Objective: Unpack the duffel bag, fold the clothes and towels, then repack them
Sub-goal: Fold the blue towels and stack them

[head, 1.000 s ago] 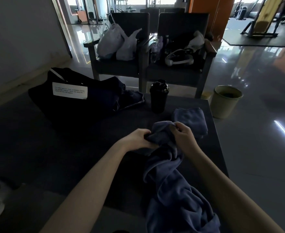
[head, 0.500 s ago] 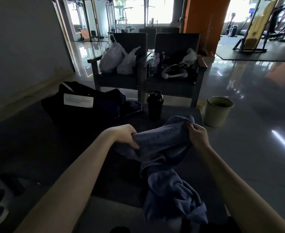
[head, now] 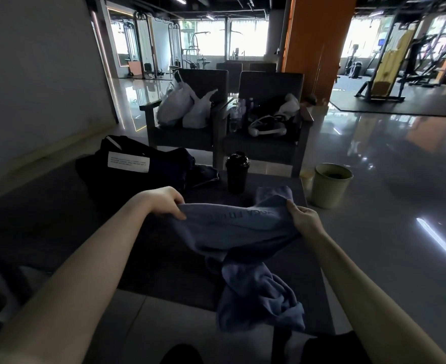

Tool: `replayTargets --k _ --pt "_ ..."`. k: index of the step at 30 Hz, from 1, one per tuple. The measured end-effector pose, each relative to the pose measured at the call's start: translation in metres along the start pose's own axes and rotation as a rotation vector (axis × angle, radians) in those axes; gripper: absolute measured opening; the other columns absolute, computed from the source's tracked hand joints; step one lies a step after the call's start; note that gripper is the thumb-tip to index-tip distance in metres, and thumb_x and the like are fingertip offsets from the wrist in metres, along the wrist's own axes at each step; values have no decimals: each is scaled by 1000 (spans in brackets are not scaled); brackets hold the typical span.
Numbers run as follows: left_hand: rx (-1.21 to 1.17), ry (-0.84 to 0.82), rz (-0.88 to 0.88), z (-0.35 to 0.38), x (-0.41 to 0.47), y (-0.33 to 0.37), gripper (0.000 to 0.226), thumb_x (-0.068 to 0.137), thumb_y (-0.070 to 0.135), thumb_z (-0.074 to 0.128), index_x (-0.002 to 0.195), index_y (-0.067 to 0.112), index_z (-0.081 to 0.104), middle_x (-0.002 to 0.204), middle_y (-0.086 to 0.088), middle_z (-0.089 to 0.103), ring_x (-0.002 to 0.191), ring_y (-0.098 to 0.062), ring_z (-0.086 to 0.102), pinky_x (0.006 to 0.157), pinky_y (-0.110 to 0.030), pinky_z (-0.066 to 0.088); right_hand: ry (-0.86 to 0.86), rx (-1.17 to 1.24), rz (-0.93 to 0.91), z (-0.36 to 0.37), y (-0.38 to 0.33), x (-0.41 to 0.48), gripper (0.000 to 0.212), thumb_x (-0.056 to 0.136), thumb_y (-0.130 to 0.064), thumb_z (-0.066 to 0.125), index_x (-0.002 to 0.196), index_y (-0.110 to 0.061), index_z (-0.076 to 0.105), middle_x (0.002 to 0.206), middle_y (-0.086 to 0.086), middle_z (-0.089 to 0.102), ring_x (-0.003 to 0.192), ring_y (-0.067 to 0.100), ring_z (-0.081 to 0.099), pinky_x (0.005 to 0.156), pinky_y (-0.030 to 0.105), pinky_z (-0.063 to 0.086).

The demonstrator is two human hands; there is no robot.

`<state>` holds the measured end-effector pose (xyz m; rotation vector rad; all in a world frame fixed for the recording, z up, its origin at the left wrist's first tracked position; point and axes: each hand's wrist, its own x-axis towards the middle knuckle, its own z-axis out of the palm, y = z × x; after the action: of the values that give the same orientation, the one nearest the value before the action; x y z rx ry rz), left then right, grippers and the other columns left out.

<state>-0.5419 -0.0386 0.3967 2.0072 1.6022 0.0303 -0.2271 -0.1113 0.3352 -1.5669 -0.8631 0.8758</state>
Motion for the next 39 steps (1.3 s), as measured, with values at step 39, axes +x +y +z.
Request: replayTargets --k 39 --pt "-191 290 102 155 153 -12 41 96 25 53 136 14 49 144 1 44 132 -15 41 111 -29 32 124 -571 -327 68 61 106 24 90 -9 53 113 -7 61 109 9 62 94 18 58 75 24 44"
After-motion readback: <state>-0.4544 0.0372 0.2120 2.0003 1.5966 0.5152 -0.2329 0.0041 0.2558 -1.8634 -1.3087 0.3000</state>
